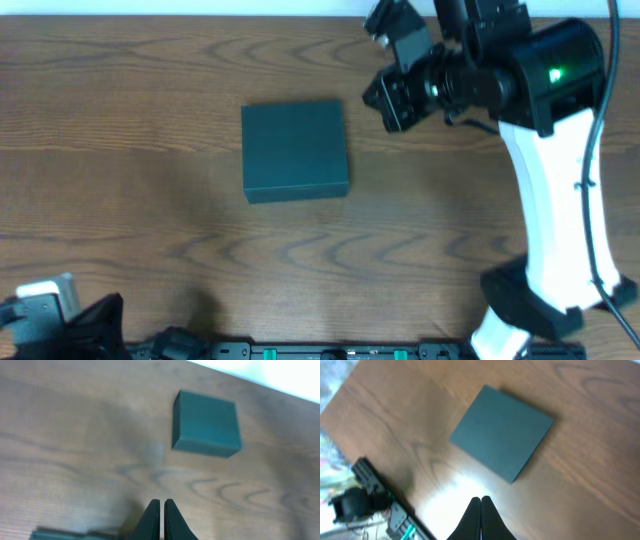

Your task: Pack container

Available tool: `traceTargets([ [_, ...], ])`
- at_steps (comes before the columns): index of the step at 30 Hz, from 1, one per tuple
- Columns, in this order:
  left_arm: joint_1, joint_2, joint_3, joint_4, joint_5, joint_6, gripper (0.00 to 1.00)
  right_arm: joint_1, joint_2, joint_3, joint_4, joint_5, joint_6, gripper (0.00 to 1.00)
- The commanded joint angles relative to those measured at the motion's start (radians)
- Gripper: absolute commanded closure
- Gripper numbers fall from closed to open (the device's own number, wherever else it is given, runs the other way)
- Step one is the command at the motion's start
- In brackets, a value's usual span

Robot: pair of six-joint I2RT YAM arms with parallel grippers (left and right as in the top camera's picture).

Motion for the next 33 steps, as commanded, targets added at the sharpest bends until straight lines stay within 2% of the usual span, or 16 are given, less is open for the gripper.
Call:
traceTargets([
  [1, -0.002, -0.067, -0.12, -0.008, -0.018, -0.07, 0.94, 0.009, -0.147, -0.152, 0.021, 0.032, -0.029, 0.98],
  [5, -0.002, -0.146, -0.274, 0.005, -0.011, -0.117, 0.94, 0.009, -0.381, -0.46, 0.129, 0.076, -0.029, 0.99],
  [7, -0.002, -0.169, -0.347, 0.022, 0.011, -0.125, 0.94, 0.009, -0.56, -0.679, 0.217, 0.082, -0.044, 0.98],
  [11, -0.002, -0.177, -0.451, 0.053, 0.072, -0.125, 0.94, 0.009, -0.846, -1.007, 0.339, 0.066, -0.023, 0.98],
  [15, -0.002, -0.177, -0.509, 0.088, 0.144, -0.124, 0.94, 0.009, -1.095, -1.256, 0.372, 0.066, 0.045, 0.98],
  [17, -0.002, -0.177, -0.509, 0.093, 0.144, -0.126, 0.94, 0.009, -1.178, -1.322, 0.373, 0.066, 0.053, 0.98],
  [18, -0.002, -0.176, -0.51, 0.094, 0.144, -0.134, 0.94, 0.009, -1.218, -1.351, 0.373, 0.066, 0.076, 0.94],
  [19, -0.002, -0.176, -0.51, 0.093, 0.144, -0.147, 0.94, 0.009, -1.248, -1.371, 0.373, 0.066, 0.106, 0.77],
  [20, -0.002, -0.176, -0.51, 0.093, 0.144, -0.158, 0.92, 0.009, -1.268, -1.384, 0.37, 0.066, 0.135, 0.53],
  [21, -0.002, -0.176, -0.51, 0.093, 0.143, -0.179, 0.7, 0.009, -1.288, -1.397, 0.366, 0.066, 0.167, 0.13],
  [22, -0.002, -0.176, -0.51, 0.095, 0.143, -0.198, 0.47, 0.009, -1.299, -1.405, 0.367, 0.066, 0.178, 0.01],
  [23, -0.002, -0.176, -0.51, 0.098, 0.144, -0.236, 0.1, 0.009, -1.306, -1.41, 0.366, 0.066, 0.182, 0.01],
  [24, -0.002, -0.176, -0.51, 0.1, 0.144, -0.277, 0.05, 0.009, -1.305, -1.411, 0.362, 0.061, 0.185, 0.01],
  [27, -0.002, -0.176, -0.51, 0.1, 0.144, -0.374, 0.05, 0.009, -1.304, -1.413, 0.359, 0.03, 0.219, 0.01],
  [33, -0.002, -0.176, -0.51, 0.098, 0.144, -0.378, 0.05, 0.009, -1.304, -1.413, 0.359, 0.029, 0.219, 0.01],
])
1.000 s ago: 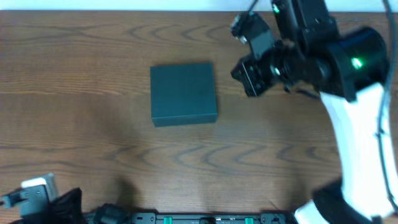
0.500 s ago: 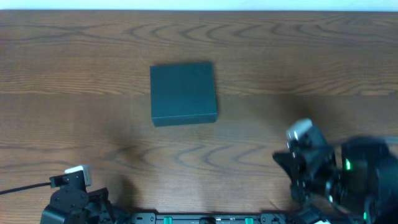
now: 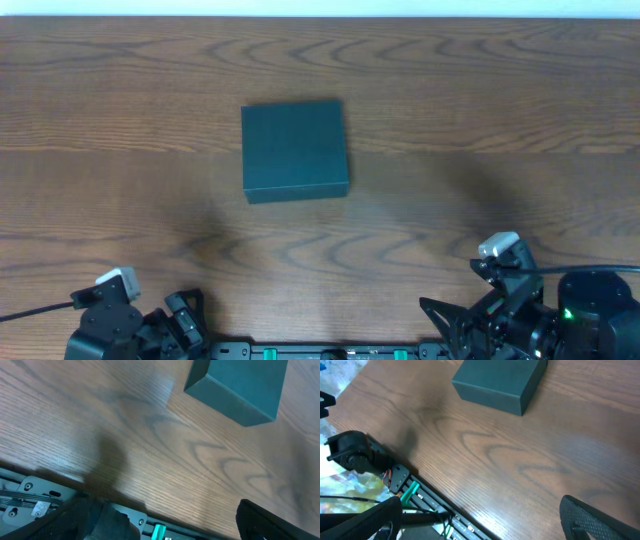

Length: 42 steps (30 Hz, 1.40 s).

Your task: Pack container

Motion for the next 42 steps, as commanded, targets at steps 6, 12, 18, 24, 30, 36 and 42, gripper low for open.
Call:
traceTargets([
  [6, -0.002, -0.006, 0.0, -0.005, -0.001, -0.03, 0.05, 0.004, -0.001, -0.006, -0.003, -0.011, 0.022, 0.01],
  [12, -0.002, -0.006, 0.0, -0.005, -0.001, -0.03, 0.05, 0.004, -0.001, -0.006, -0.003, -0.011, 0.022, 0.01],
  [18, -0.002, -0.006, 0.0, 0.002, -0.037, -0.021, 0.05, 0.004, 0.0, -0.006, -0.003, -0.011, 0.022, 0.01],
  [24, 0.103, -0.007, -0.015, 0.237, -0.17, 0.055, 0.05, 0.004, 0.0, -0.006, -0.003, -0.011, 0.022, 0.01],
  [30, 0.294, -0.053, -0.182, 0.595, -0.096, 0.486, 0.05, 0.004, -0.001, -0.006, -0.003, -0.011, 0.022, 0.01],
  [36, 0.42, -0.151, -0.448, 0.797, -0.082, 0.581, 0.05, 0.004, 0.0, -0.006, -0.003, -0.011, 0.022, 0.01],
  [42, 0.495, -0.267, -0.677, 0.921, -0.071, 0.58, 0.05, 0.004, 0.0, -0.006, -0.003, -0.011, 0.022, 0.01],
])
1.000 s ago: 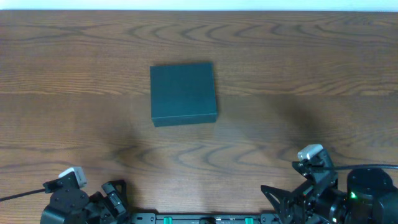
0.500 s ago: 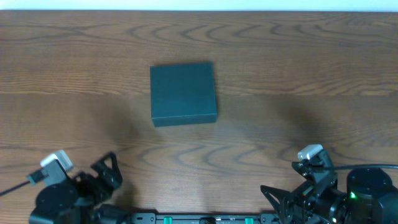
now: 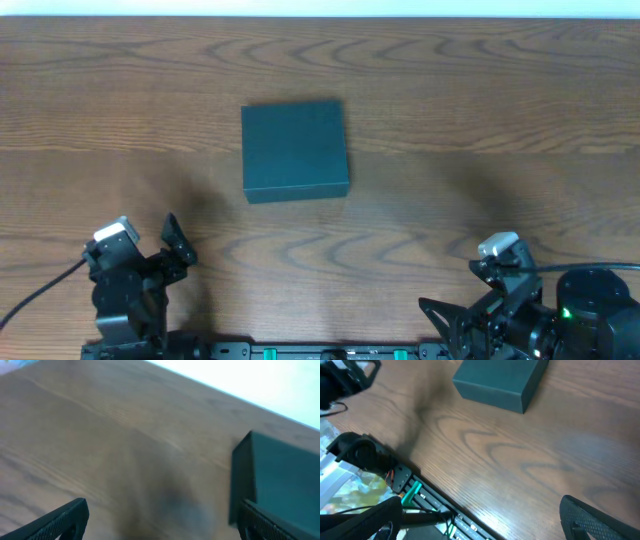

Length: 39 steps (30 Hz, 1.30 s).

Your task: Pack container

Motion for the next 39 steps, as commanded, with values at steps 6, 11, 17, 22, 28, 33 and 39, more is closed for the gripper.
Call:
traceTargets([
  [6, 0.039, -0.129, -0.187, 0.074, 0.008, 0.028, 0.05, 0.004, -0.001, -0.002, 0.0, -0.006, 0.007, 0.01],
  [11, 0.04, -0.172, -0.242, 0.09, 0.008, 0.028, 0.05, 0.004, -0.001, -0.002, 0.0, -0.006, 0.006, 0.01],
  [17, 0.04, -0.172, -0.292, 0.097, 0.008, 0.026, 0.05, 0.004, 0.0, -0.002, 0.0, -0.006, 0.006, 0.01],
  [22, 0.04, -0.172, -0.292, 0.097, 0.008, 0.036, 0.05, 0.004, -0.001, -0.002, 0.0, -0.006, 0.006, 0.01],
  [28, 0.04, -0.17, -0.292, 0.097, 0.008, 0.036, 0.05, 0.004, 0.0, -0.002, 0.0, -0.006, 0.007, 0.01],
  [33, 0.04, -0.17, -0.292, 0.097, 0.008, 0.036, 0.05, 0.004, -0.001, -0.002, 0.0, -0.006, 0.007, 0.01],
  [39, 0.04, -0.17, -0.292, 0.097, 0.008, 0.036, 0.05, 0.004, -0.001, -0.002, 0.0, -0.006, 0.006, 0.01],
])
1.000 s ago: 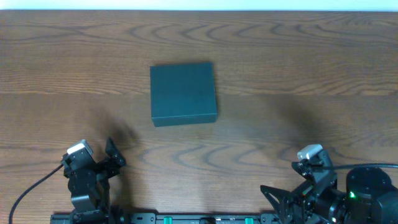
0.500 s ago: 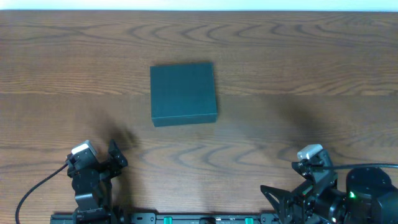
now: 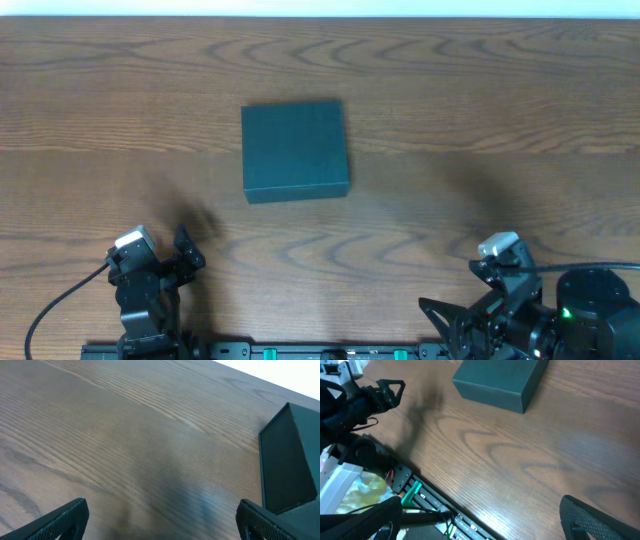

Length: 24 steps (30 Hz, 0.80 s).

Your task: Pack container

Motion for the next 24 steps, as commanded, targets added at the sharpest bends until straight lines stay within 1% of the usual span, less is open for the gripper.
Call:
traceTargets([
  [1, 0.005, -0.005, -0.017, 0.003, 0.0, 0.014, 0.05, 0.004, -0.001, -0.002, -0.001, -0.006, 0.007, 0.01],
  [11, 0.005, -0.005, -0.017, 0.003, 0.001, 0.014, 0.05, 0.004, -0.001, -0.002, -0.001, 0.0, -0.001, 0.01],
  [13, 0.005, -0.005, -0.017, 0.003, 0.0, 0.014, 0.05, 0.004, -0.001, -0.002, 0.0, 0.043, -0.056, 0.01],
  [16, 0.005, -0.005, -0.017, 0.003, 0.0, 0.014, 0.05, 0.008, -0.025, -0.033, 0.04, 0.053, -0.159, 0.01],
  [18, 0.005, -0.005, -0.017, 0.003, 0.0, 0.014, 0.05, 0.009, -0.074, -0.099, 0.107, 0.053, -0.23, 0.01],
  [21, 0.005, -0.005, -0.017, 0.003, 0.0, 0.014, 0.05, 0.01, -0.153, -0.22, 0.206, 0.054, -0.265, 0.01],
  [24, 0.005, -0.005, -0.017, 0.003, 0.0, 0.014, 0.05, 0.026, -0.248, -0.383, 0.314, 0.053, -0.303, 0.01],
])
